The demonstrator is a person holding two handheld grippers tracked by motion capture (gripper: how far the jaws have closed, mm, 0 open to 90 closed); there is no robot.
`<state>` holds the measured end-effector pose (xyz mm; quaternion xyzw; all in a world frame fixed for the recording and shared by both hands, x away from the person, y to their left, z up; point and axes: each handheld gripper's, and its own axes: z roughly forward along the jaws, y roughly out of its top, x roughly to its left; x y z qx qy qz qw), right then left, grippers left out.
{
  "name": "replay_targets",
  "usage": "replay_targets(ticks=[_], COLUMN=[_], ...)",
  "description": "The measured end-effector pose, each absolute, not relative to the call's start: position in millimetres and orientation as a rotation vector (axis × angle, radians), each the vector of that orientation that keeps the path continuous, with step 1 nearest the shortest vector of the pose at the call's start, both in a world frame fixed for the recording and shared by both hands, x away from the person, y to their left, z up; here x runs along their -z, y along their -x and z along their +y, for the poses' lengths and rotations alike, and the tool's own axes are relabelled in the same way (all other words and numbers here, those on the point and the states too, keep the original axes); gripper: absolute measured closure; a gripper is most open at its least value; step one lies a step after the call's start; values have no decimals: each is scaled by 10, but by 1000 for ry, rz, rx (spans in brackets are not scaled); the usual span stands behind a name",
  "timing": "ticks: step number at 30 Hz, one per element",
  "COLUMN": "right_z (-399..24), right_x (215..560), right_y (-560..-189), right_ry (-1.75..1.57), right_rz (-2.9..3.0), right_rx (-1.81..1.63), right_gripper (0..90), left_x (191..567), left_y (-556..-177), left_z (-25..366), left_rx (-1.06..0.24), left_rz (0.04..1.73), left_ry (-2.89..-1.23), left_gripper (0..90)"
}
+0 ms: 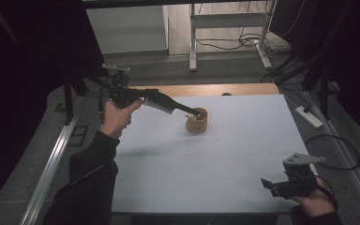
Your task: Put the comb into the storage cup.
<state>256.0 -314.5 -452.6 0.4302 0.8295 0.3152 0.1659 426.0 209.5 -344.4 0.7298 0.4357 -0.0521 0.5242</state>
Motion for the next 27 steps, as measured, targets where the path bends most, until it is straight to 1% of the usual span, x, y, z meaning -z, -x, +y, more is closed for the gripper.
replay_targets(ticks=[14, 27], right_z=[-3139, -3135], right_x=[4528, 4530], right_y=[-2560, -2558], right_ry=[-1219, -1213], right_rz=[2370, 2379], right_rx=[-895, -893], right_gripper=[7, 10], left_x=[3474, 3534], left_y=[-4430, -4564], left_z=[2048, 1949], left_rx=[117, 95], left_rz=[1076, 1095], left_ry=[-1737, -1763], left_gripper=[838, 838])
